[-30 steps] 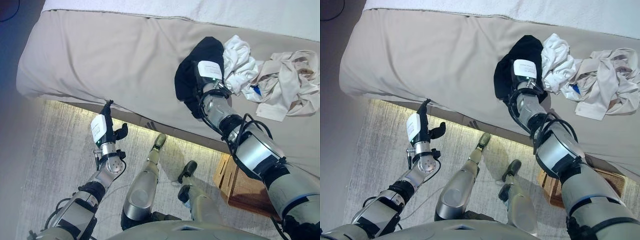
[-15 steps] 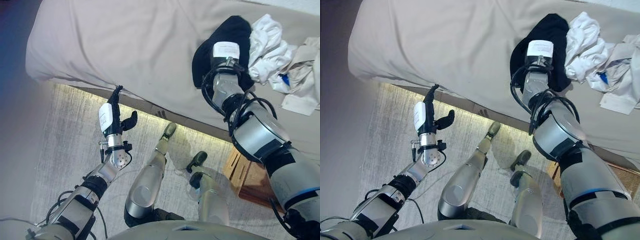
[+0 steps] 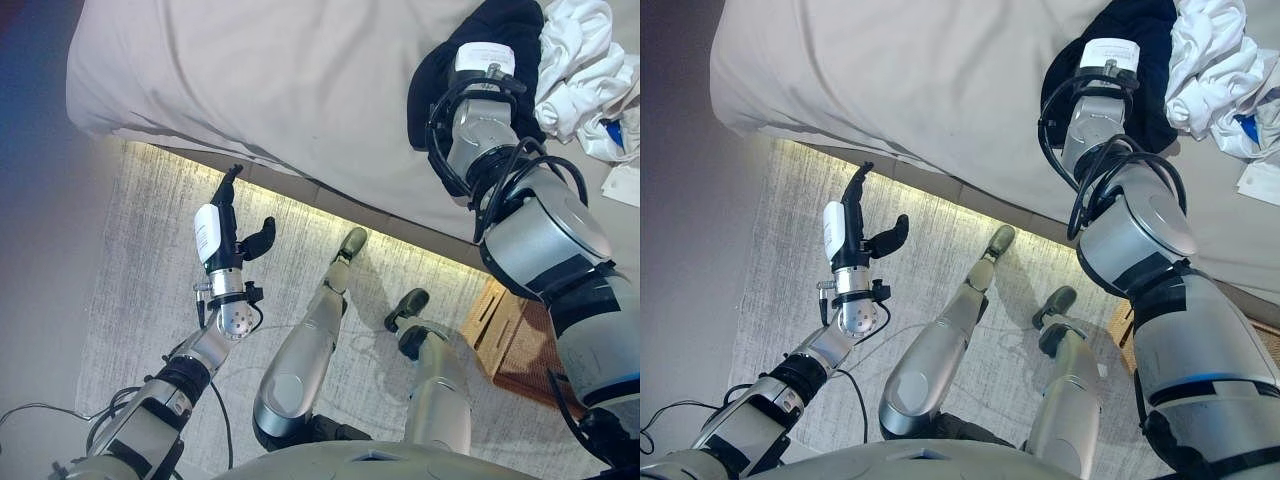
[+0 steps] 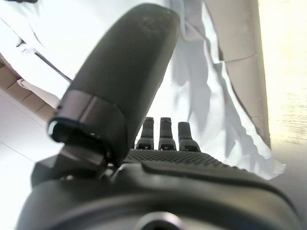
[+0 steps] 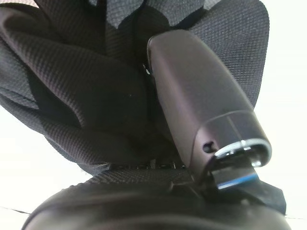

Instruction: Pick up the clothes from the bed and place them into the basket

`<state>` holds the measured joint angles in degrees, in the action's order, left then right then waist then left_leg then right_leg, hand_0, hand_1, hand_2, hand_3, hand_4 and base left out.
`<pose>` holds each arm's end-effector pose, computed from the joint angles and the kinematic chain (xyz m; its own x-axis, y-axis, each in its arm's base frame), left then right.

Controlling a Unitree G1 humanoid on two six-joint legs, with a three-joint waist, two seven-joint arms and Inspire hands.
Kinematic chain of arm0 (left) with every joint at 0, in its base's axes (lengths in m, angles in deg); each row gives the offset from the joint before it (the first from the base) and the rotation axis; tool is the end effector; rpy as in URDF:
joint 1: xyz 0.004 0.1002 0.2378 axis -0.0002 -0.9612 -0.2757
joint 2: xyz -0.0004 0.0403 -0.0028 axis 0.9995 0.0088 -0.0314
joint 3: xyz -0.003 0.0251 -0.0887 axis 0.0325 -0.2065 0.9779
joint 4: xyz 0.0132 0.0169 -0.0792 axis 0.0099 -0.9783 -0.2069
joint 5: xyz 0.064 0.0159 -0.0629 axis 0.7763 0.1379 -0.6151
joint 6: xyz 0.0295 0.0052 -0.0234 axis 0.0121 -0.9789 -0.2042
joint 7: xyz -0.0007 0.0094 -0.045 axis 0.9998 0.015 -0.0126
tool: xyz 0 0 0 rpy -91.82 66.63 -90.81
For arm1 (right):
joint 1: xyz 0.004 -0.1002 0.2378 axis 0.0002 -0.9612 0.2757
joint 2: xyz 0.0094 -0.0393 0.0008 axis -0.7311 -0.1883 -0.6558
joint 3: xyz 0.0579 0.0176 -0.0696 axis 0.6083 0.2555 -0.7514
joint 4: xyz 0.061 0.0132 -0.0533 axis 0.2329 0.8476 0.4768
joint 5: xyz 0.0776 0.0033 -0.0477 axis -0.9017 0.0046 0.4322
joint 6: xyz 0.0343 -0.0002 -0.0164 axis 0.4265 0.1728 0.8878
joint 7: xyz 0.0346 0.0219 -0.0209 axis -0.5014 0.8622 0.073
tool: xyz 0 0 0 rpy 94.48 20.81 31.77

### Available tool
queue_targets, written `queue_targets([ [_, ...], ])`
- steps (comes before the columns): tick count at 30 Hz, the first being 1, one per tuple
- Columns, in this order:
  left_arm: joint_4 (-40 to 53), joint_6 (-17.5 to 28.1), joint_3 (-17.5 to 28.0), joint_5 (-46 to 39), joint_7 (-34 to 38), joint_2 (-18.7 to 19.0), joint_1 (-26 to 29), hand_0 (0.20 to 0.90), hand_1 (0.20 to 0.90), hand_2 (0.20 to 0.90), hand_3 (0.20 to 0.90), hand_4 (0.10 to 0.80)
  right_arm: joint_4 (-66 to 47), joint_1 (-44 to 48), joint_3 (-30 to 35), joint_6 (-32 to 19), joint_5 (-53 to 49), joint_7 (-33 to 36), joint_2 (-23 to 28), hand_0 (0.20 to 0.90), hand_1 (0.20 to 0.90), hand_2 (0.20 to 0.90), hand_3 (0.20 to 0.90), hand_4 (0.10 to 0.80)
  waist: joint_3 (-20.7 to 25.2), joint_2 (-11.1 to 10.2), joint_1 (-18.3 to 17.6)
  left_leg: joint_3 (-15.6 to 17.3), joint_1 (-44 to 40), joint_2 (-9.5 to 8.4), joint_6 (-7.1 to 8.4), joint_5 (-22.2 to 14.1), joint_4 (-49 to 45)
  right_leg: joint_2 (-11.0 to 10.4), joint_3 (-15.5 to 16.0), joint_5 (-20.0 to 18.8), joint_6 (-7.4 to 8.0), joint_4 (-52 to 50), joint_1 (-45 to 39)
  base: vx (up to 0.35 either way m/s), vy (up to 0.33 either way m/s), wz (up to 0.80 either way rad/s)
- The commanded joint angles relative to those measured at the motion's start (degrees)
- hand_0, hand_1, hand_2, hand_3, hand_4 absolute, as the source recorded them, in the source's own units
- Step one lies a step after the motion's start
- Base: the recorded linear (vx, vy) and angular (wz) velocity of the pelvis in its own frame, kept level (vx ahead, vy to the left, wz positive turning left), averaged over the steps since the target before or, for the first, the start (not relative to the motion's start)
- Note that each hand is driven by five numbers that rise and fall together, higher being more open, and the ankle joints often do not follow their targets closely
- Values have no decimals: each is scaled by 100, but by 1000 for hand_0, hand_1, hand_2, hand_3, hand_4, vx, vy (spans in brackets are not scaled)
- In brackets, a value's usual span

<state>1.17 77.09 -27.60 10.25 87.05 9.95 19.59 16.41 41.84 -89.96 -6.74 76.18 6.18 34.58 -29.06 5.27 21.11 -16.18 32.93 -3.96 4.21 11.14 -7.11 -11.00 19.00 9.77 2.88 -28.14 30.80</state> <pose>0.2246 0.1609 0.0179 0.8889 0.2359 0.3927 -0.4099 0.7923 0.4519 0.3619 -0.1733 0.2530 0.9411 -0.3313 0.0684 0.0446 -0.0790 -0.9959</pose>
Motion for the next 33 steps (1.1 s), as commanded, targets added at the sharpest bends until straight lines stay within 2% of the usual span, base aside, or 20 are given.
queue_targets([
  [1, 362, 410, 219, -97, 228, 296, 168, 900, 900, 900, 900, 800, 281, -274, -242, -33, -425, -333, 385, 300, 300, 300, 200, 100, -73, 251, 25, 435, 71, -142, -542, -244, -297, 301, -132, -605, -130, 153, 55, -15, -33, -6],
  [14, 442, 341, 227, -217, 173, 386, 194, 900, 900, 900, 900, 800, 248, -217, 47, -612, -555, 254, 663, 300, 300, 300, 200, 100, -73, 120, -85, 502, -92, -82, -510, -324, -404, 395, -177, -625, -170, 253, -146, -6, -7, -2],
  [18, 440, 315, 221, -273, 203, 472, 226, 900, 900, 900, 900, 800, -64, -211, 59, -883, -620, 630, 806, 300, 300, 300, 200, 100, -73, 44, -186, 574, -197, -59, -531, -392, -432, 419, -242, -672, -141, 326, -238, -6, -4, -4],
  [22, 390, 274, 239, -340, 222, 509, 246, 900, 900, 900, 900, 800, -475, -165, 83, -1371, -879, 1086, 970, 300, 300, 300, 200, 100, -73, -30, -314, 657, -370, -18, -542, -472, -417, 453, -338, -689, -119, 403, -362, -6, 13, -13],
  [28, 411, 131, 328, -424, -20, 614, 201, 900, 900, 900, 900, 800, -1697, -311, 546, -2338, -1929, 1904, 1209, 300, 300, 300, 200, 100, -73, -201, -582, 855, -849, 32, -555, -635, -299, 465, -577, -795, -60, 752, -765, 3, -16, -17],
  [33, 219, -194, 376, -721, -402, 634, 170, 900, 900, 900, 900, 800, -3510, -753, 1151, -2538, -2476, 2328, 1541, 300, 300, 300, 200, 100, -73, -330, -921, 1095, -1130, 57, -581, -841, -420, 434, -840, -847, -57, 883, -1000, 0, -19, -20],
])
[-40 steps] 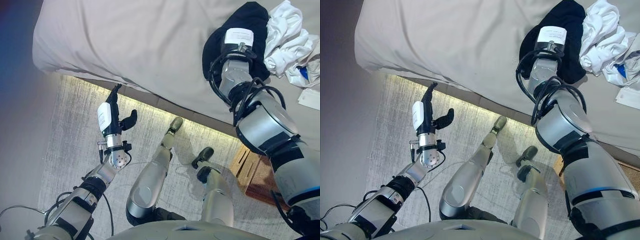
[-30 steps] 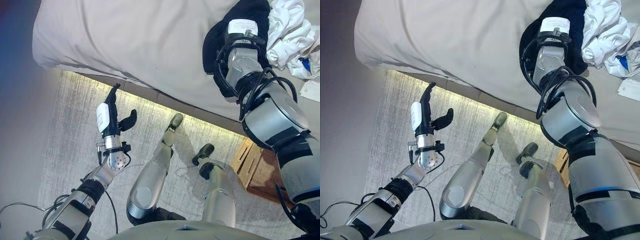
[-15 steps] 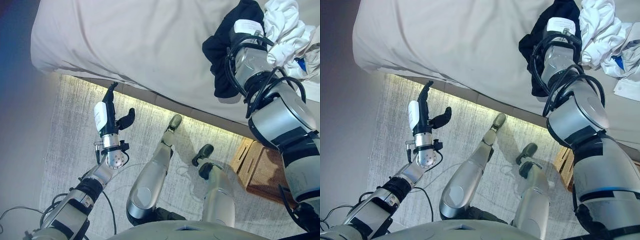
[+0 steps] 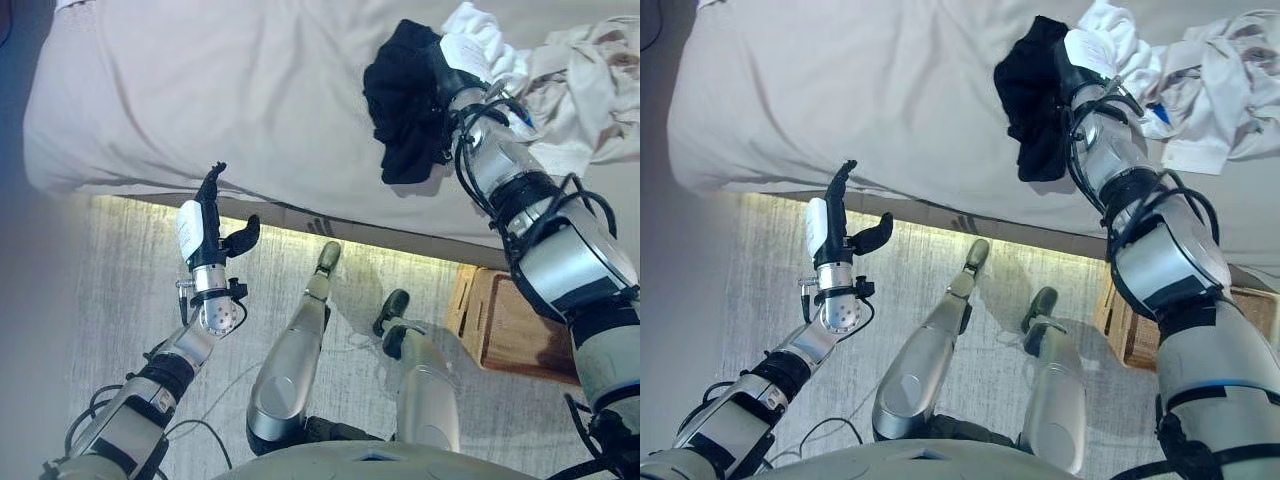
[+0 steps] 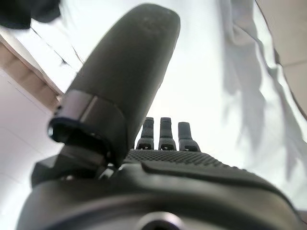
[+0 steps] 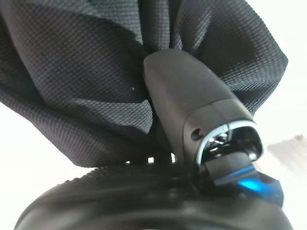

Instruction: Pick up the clothes from the bed and place them into the basket

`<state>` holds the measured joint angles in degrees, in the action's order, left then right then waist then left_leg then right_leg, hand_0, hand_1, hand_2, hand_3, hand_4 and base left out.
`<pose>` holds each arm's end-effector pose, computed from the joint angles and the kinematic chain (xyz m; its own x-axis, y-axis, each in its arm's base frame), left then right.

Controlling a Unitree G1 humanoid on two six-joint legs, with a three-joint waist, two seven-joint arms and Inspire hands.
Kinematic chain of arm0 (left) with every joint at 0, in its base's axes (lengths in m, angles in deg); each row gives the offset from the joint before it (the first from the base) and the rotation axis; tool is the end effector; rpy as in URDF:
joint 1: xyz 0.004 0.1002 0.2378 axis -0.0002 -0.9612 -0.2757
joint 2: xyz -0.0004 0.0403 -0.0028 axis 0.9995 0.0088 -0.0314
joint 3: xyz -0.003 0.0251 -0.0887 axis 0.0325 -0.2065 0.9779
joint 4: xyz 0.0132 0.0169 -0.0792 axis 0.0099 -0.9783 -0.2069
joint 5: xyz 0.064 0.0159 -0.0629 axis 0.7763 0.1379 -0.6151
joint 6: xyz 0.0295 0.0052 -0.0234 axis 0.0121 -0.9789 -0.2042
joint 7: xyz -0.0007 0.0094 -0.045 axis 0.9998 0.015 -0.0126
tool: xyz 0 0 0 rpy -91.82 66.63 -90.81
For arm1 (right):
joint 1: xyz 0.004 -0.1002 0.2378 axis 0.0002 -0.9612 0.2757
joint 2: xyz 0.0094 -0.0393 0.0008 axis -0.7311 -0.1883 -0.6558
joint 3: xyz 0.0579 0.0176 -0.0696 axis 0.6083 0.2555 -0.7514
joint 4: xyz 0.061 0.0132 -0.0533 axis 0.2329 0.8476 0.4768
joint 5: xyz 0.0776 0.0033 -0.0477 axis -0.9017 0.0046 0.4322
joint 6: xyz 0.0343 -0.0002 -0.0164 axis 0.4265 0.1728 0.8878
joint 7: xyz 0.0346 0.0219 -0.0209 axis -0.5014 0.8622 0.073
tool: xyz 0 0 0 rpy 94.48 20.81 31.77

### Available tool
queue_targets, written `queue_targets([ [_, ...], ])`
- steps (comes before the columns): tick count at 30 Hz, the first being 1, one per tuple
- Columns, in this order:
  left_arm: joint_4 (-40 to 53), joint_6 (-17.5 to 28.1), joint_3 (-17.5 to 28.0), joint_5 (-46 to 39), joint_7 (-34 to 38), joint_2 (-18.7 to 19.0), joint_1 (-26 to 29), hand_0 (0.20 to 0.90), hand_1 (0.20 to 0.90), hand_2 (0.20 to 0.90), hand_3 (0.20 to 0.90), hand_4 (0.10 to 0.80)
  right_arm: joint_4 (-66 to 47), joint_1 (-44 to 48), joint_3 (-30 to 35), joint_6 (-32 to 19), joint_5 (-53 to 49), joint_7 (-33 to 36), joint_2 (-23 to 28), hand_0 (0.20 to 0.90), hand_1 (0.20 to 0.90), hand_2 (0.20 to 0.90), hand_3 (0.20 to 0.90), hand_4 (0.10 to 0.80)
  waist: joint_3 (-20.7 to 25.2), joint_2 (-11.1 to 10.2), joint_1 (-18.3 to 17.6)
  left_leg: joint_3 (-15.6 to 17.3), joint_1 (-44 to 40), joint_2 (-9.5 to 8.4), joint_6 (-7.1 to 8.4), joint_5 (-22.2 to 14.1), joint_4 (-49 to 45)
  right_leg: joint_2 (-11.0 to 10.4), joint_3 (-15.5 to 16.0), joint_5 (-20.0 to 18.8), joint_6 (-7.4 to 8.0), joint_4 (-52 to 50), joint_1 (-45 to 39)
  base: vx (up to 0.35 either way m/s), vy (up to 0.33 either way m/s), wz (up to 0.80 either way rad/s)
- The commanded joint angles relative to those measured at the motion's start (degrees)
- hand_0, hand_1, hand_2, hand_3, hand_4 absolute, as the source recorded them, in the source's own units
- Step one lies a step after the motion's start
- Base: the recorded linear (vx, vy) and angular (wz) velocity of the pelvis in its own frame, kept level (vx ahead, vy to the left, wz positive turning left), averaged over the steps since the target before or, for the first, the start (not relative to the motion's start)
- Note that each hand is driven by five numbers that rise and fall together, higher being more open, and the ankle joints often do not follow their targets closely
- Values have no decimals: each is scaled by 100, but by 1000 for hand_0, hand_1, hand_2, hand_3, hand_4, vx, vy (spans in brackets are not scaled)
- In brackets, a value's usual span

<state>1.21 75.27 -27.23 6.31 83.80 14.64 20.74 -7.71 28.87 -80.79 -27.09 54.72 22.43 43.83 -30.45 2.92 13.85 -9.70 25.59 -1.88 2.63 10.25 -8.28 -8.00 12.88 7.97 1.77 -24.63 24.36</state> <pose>0.2312 0.1842 0.0265 0.8959 0.2467 0.3694 -0.4147 0.7624 0.4968 0.3518 -0.1724 0.2341 0.9359 0.0312 0.3508 0.3044 0.4296 -0.8502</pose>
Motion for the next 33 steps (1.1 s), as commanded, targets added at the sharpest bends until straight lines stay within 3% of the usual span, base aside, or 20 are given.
queue_targets([
  [1, 155, -30, 345, -381, -119, 154, 61, 900, 900, 900, 900, 800, -1267, 477, 298, -549, -331, 771, 654, 300, 300, 300, 200, 100, 66, -109, -242, 474, -435, -141, -422, -774, -317, 130, -260, -678, 58, 555, -393, 0, -24, -22],
  [8, -241, -85, 430, -427, -275, 23, 48, 900, 900, 900, 900, 800, -2450, -294, 1036, -763, -442, 831, 963, 300, 300, 300, 200, 100, 415, -231, -675, 661, -953, -9, -393, -873, -38, 143, -566, -822, 108, 1045, -809, 28, -26, -27],
  [15, -430, -176, 594, -301, -565, -85, -204, 900, 900, 900, 900, 800, -3078, -1218, 1956, -834, -792, 738, 1600, 300, 300, 300, 200, 100, 1057, -357, -1103, 932, -1693, 115, -291, -899, 560, 194, -826, -931, 137, 1730, -1480, 86, -30, -24],
  [24, -871, -218, 805, -85, -766, -177, -580, 900, 900, 900, 900, 800, -3204, -2246, 2787, -773, -1129, 761, 2121, 300, 300, 300, 200, 100, 1794, -480, -1484, 1150, -2338, 259, -219, -793, 1227, 308, -1125, -1093, 222, 2209, -1940, 51, -58, -16],
  [33, -1387, -192, 896, 14, -1004, -244, -678, 900, 900, 900, 900, 800, -3077, -3142, 3565, -685, -1385, 482, 2655, 300, 300, 300, 200, 100, 2410, -501, -1927, 1370, -2725, 360, -194, -941, 1322, 470, -1473, -1059, 211, 2294, -2183, 63, -31, -18],
])
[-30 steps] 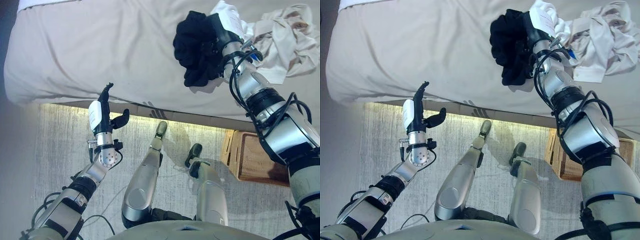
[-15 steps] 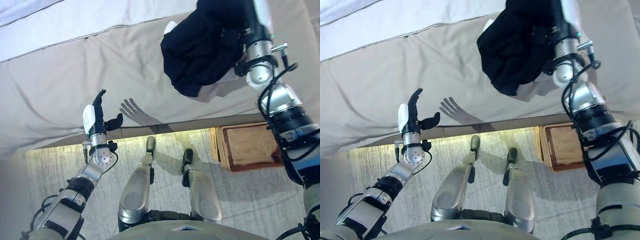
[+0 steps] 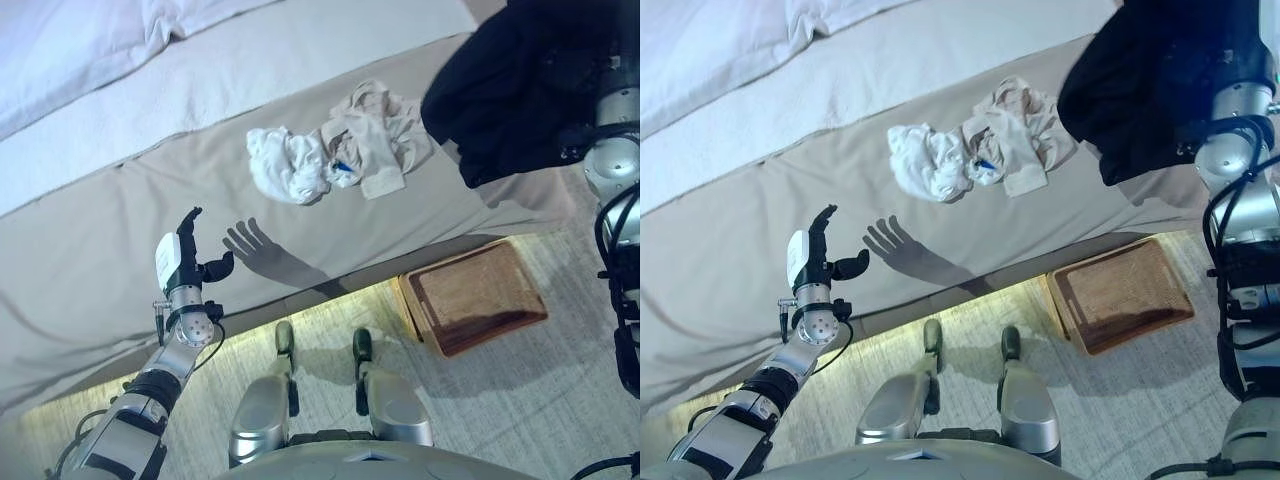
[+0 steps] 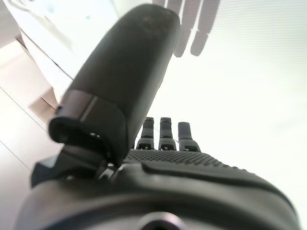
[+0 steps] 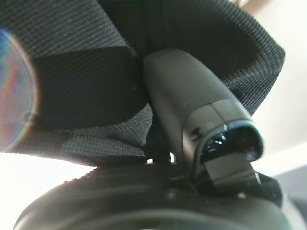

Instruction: Pick up the clothes from the bed and place them into the basket

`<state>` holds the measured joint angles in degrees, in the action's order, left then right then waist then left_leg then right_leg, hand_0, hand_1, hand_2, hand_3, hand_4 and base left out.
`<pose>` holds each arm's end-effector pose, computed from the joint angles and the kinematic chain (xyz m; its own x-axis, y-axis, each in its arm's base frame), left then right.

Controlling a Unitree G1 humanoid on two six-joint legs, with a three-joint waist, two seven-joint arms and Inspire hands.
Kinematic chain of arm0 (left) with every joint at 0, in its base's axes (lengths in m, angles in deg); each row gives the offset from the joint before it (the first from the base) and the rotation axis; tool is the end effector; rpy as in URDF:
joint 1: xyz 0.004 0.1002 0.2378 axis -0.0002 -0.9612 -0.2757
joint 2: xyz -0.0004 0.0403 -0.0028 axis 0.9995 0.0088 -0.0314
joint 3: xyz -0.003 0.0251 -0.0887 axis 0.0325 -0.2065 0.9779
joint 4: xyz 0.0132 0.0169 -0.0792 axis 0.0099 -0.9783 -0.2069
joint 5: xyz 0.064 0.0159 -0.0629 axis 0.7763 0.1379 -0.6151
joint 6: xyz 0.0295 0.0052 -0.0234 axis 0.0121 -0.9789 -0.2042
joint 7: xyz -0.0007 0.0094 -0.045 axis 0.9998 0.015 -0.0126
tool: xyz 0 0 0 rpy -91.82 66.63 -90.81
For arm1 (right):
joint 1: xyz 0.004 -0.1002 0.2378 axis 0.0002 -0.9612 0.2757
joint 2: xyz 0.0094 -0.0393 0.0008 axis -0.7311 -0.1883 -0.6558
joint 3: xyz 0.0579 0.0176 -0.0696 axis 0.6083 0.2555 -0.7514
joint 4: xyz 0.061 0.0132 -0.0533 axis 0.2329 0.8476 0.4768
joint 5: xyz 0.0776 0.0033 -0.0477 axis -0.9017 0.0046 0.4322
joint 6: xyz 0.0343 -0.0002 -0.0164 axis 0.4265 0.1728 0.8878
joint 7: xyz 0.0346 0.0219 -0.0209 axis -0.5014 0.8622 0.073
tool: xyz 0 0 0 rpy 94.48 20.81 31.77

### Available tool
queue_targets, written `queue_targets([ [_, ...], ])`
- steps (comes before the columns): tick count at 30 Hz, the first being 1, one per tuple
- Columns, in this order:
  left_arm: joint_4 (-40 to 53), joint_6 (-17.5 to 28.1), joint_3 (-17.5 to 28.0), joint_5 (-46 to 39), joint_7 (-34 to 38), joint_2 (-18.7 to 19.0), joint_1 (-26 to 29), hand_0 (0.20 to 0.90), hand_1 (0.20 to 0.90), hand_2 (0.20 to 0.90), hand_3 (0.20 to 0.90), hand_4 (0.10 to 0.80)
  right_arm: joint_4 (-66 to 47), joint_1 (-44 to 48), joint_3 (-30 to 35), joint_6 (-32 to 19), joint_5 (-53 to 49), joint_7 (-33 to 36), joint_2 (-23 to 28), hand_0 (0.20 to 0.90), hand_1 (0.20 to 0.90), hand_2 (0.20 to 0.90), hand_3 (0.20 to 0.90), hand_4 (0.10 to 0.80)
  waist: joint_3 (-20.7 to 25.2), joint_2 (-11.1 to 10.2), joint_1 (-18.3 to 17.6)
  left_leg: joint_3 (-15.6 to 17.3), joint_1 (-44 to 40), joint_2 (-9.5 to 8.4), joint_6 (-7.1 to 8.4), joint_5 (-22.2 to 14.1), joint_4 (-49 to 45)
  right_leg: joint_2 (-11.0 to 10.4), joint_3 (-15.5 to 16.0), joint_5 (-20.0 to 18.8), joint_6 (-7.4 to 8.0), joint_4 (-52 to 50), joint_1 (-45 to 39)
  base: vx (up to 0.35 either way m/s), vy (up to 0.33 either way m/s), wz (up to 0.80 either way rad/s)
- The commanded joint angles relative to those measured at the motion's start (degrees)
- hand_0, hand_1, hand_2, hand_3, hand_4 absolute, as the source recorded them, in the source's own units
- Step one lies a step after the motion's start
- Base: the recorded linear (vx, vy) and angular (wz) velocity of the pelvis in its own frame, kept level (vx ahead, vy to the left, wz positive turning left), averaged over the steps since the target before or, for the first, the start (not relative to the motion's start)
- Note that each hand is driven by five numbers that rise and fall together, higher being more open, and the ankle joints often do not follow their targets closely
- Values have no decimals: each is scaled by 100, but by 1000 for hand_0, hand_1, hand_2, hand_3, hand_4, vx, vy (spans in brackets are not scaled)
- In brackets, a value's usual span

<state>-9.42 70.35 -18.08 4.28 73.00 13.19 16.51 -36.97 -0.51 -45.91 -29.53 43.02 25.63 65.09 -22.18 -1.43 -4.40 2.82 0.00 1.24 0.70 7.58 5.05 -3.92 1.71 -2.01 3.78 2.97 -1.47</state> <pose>0.2094 0.2222 -0.0048 0.9169 0.3948 0.0580 -0.3446 0.7102 0.6139 0.2771 -0.2913 0.2460 0.7637 -0.2894 0.5771 0.6111 0.6125 -0.5014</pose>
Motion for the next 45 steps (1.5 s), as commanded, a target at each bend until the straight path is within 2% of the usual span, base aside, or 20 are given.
queue_targets([
  [1, -366, 328, -27, 208, 60, -99, -268, 900, 900, 900, 900, 800, -105, -321, 154, -453, -233, 91, 582, 300, 300, 300, 200, 100, 1624, -58, -155, 140, -205, 68, 2, -692, -12, 76, -401, -53, 7, -470, 384, 48, -27, -12],
  [12, -483, 510, -100, 361, -56, -191, -319, 900, 900, 900, 900, 800, 294, -1374, 647, -318, -149, -521, 622, 300, 300, 300, 200, 100, 1745, 84, -562, 418, -400, 182, 70, -779, -51, 141, -646, -77, 10, -425, 352, 24, -23, -21],
  [17, -439, 539, -98, 349, -75, -211, -319, 900, 900, 900, 900, 800, 728, -1478, 444, -118, -100, -1037, 580, 300, 300, 300, 200, 100, 1702, 215, -644, 540, -384, 190, 110, -767, -32, 122, -652, -134, 31, -372, 430, -24, 7, -14],
  [22, -445, 514, -113, 318, -85, -242, -279, 900, 900, 900, 900, 800, 1260, -1501, 214, 35, 85, -1166, 492, 300, 300, 300, 200, 100, 1685, 292, -663, 587, -385, 190, 133, -759, -24, 104, -618, -159, 35, -344, 458, -17, 0, -3],
  [26, -506, 487, -158, 354, -132, -290, -230, 900, 900, 900, 900, 800, 1882, -1480, -76, 214, 92, -1560, 227, 300, 300, 300, 200, 100, 1700, 332, -667, 611, -409, 180, 137, -757, -5, 99, -591, -196, 41, -307, 455, -1, -9, -2],
  [35, -597, 505, -339, 336, -183, -374, -75, 900, 900, 900, 900, 800, 3239, -1302, -234, 175, 54, -1648, -235, 300, 300, 300, 200, 100, 1721, 426, -604, 615, -464, 159, 99, -786, -5, 82, -586, -204, 48, -313, 440, 12, -3, 0],
  [45, -623, 579, -467, 196, -242, -401, -28, 900, 900, 900, 900, 800, 3654, -1115, -230, 161, 244, -1468, -228, 300, 300, 300, 200, 100, 1563, 629, -610, 583, -400, 85, 81, -779, -29, 18, -633, -214, 69, -365, 549, -1, 14, -2],
])
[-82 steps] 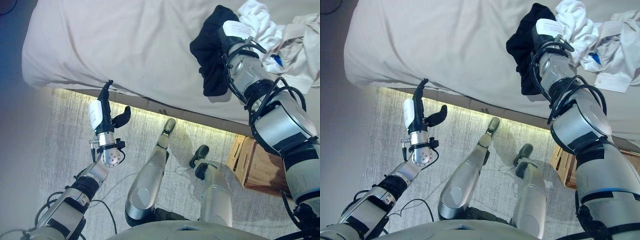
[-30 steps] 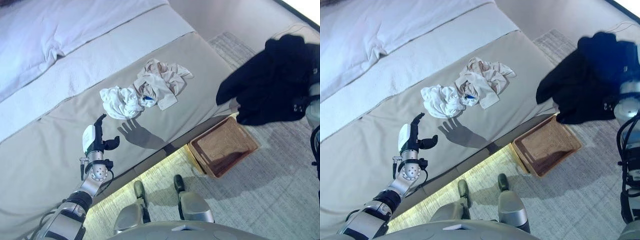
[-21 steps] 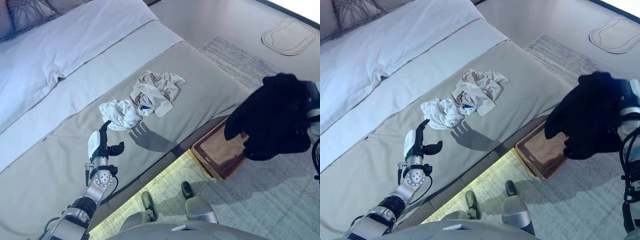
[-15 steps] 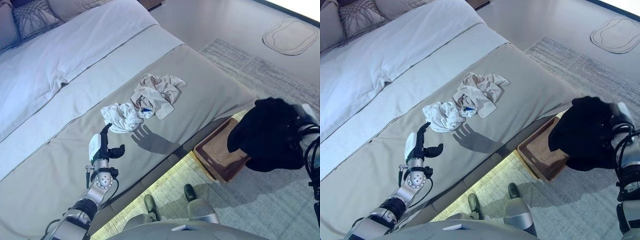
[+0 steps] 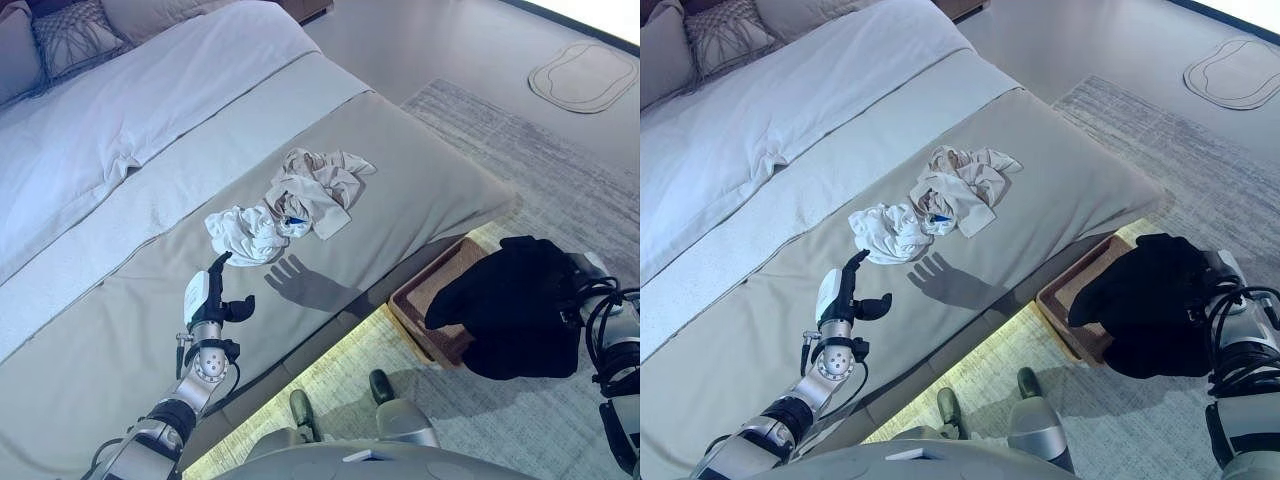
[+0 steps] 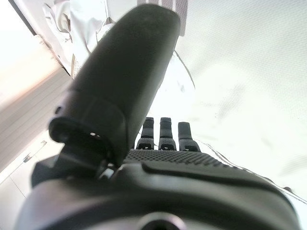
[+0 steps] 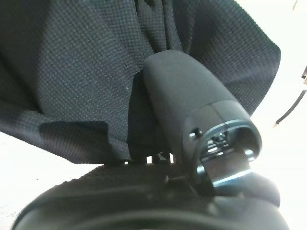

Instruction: Pick up the clothes from the bed and place them into the basket

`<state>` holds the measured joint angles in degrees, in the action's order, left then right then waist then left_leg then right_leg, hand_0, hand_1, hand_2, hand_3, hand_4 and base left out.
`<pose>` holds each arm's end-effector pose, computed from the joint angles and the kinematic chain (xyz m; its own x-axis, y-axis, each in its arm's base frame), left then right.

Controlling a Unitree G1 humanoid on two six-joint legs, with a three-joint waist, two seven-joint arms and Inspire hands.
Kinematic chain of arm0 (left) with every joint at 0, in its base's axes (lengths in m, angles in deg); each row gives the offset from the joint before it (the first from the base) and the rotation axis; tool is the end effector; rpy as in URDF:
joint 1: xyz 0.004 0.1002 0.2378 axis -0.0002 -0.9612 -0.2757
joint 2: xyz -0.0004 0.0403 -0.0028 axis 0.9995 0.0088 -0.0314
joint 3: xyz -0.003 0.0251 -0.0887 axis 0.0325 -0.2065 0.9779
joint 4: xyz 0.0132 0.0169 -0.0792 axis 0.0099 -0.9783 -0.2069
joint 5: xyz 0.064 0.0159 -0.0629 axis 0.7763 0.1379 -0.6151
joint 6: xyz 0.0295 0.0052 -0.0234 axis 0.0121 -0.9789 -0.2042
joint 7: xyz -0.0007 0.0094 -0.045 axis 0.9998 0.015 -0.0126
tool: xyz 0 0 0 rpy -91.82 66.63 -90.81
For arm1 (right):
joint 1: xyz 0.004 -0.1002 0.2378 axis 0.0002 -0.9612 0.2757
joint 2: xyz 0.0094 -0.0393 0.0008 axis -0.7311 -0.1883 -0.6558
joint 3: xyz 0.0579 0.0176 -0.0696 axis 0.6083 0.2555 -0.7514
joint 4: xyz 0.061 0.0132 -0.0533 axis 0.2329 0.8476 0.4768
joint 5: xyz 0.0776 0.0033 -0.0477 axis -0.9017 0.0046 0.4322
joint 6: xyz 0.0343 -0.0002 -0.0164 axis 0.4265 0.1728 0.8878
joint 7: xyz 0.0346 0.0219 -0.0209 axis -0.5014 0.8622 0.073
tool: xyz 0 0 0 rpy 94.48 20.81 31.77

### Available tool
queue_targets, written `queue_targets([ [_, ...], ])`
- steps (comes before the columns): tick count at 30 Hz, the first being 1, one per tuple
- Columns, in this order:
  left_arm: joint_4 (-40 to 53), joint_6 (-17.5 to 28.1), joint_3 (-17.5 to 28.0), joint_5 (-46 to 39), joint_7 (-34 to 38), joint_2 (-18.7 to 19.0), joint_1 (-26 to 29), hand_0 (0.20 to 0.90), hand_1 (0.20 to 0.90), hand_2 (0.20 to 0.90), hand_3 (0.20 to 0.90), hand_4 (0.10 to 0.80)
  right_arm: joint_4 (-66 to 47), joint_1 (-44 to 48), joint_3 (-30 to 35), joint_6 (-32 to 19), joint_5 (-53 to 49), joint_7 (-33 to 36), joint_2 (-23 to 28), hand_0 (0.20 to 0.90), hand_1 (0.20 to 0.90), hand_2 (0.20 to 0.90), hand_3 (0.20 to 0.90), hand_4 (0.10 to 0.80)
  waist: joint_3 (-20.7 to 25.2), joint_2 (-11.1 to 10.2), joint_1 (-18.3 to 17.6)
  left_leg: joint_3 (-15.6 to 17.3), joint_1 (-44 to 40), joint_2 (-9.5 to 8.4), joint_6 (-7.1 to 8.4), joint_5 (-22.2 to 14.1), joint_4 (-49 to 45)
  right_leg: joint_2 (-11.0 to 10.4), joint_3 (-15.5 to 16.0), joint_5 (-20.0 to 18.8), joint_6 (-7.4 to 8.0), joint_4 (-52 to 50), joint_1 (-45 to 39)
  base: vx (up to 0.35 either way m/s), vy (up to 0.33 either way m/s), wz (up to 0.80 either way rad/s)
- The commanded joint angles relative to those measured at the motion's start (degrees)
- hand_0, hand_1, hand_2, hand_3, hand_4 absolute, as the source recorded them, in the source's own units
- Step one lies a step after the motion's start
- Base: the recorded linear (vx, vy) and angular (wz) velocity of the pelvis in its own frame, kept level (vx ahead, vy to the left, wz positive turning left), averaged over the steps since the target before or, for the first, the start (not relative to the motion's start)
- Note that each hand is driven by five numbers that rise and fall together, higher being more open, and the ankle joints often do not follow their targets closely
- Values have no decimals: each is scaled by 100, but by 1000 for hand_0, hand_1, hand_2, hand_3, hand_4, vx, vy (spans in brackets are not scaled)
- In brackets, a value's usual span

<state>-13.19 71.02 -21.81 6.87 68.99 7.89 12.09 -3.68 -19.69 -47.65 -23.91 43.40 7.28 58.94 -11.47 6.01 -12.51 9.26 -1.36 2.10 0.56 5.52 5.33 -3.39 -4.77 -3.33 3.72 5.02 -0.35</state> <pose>0.1790 0.1972 -0.0374 0.9491 0.2833 -0.1374 -0.1373 0.7651 0.6292 0.2104 -0.3623 0.0730 0.7317 -0.5564 -0.3938 0.1470 0.6929 -0.7059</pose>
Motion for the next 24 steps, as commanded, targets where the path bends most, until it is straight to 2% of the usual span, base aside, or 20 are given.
queue_targets([
  [1, -248, 516, -102, -65, 168, 109, 411, 900, 900, 900, 900, 800, 379, 817, -60, -463, 248, 414, 397, 300, 300, 300, 200, 100, 484, -94, 199, -69, -264, -12, 92, -577, -51, -39, 8, -86, 76, -555, 436, 0, 0, 0],
  [3, -235, 535, -130, -81, 184, 102, 385, 900, 900, 900, 900, 800, 398, 835, -59, -477, 339, 505, 449, 300, 300, 300, 200, 100, 483, -66, 202, -82, -268, -21, 96, -581, -41, -48, 5, -90, 81, -535, 431, 15, 4, 0],
  [4, -226, 544, -137, -84, 185, 103, 372, 900, 900, 900, 900, 800, 406, 829, -46, -474, 392, 584, 474, 778, 778, 778, 757, 657, 488, -56, 205, -87, -267, -25, 97, -584, -36, -54, 9, -92, 87, -528, 431, 0, 0, 0],
  [5, -214, 551, -135, -85, 180, 108, 360, 900, 900, 900, 900, 800, 398, 807, -33, -481, 394, 624, 487, 900, 900, 900, 900, 800, 488, -49, 207, -92, -265, -29, 97, -585, -33, -58, 16, -94, 91, -524, 432, 33, 0, -1],
  [24, -70, 598, -190, -135, 77, 133, 320, 900, 900, 900, 900, 800, 31, 662, 79, -504, 374, 662, 671, 900, 900, 900, 900, 800, 408, -41, 213, -201, -210, -31, 126, -547, -34, -59, 32, -29, 58, -617, 495, 7, -1, 0],
])
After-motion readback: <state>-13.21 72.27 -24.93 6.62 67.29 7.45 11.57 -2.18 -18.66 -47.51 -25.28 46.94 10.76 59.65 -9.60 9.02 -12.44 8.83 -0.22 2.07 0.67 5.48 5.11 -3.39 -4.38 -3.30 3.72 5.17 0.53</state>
